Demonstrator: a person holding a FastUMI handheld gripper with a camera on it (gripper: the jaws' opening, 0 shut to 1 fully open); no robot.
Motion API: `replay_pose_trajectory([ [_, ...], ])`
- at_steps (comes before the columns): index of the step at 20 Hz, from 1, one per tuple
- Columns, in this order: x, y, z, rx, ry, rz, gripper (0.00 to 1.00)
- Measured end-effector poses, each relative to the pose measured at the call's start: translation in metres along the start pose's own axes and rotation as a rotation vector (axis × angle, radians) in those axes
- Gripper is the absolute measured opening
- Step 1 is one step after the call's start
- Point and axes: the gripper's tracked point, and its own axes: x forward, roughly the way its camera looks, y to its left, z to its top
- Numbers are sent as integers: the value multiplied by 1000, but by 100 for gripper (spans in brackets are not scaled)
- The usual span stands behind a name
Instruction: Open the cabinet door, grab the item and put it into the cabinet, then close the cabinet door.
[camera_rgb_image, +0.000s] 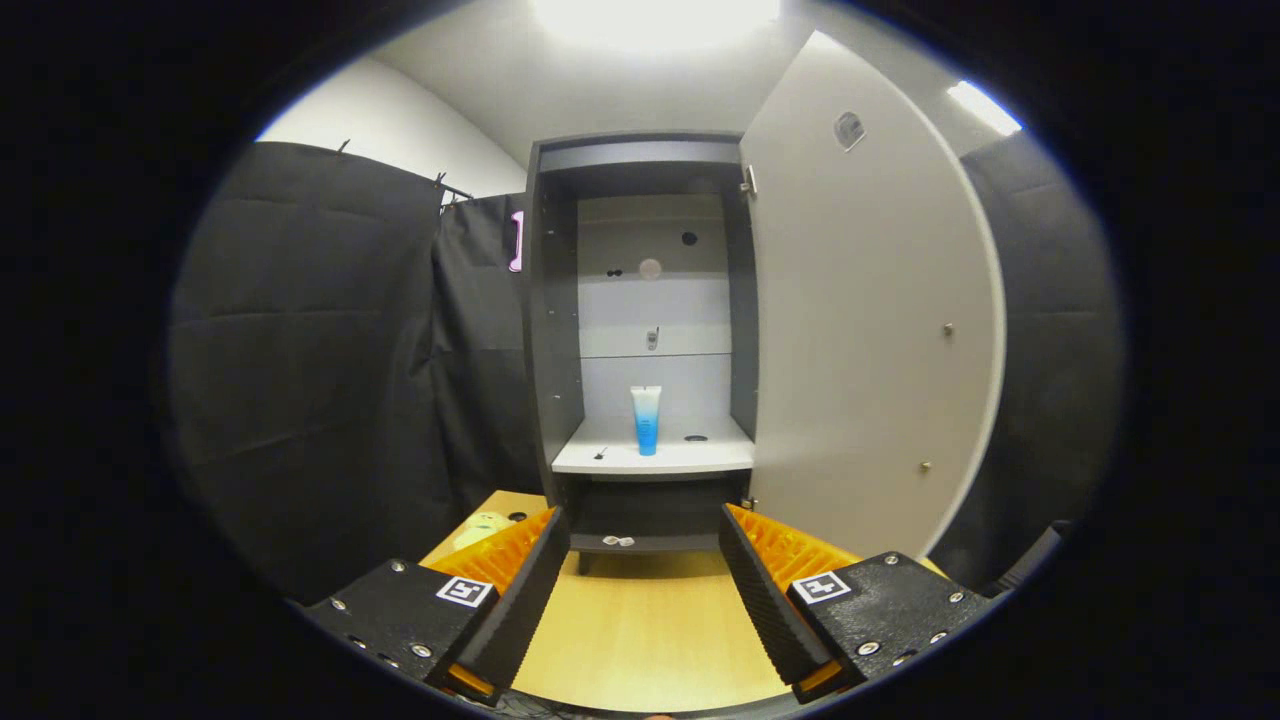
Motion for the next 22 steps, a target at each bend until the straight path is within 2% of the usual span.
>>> replay_pose_trajectory([
  [10, -55, -170, 2, -39, 8, -262, 93],
  [14, -54, -239, 16, -58, -10, -331, 93],
  [18, -23, -273, 32, -61, -42, -321, 93],
  [22, 6, -268, 31, -52, -33, -233, 93],
])
